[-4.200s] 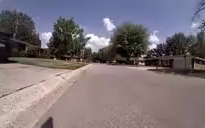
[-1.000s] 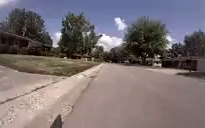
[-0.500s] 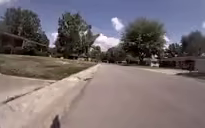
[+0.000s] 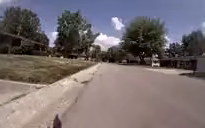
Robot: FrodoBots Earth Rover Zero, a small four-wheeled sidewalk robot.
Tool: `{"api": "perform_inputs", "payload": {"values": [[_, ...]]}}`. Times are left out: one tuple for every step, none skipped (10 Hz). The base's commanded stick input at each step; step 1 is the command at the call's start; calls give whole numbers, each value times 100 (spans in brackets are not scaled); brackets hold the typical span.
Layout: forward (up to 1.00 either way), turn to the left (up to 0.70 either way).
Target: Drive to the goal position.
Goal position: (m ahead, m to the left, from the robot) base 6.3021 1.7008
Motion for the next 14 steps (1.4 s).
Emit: {"api": "perform_inputs", "payload": {"values": [[100,0],[100,0],[100,0],[100,0],[100,0],[100,0],[100,0],[100,0],[100,0],[100,3],[100,40],[100,34],[100,18],[100,0]]}}
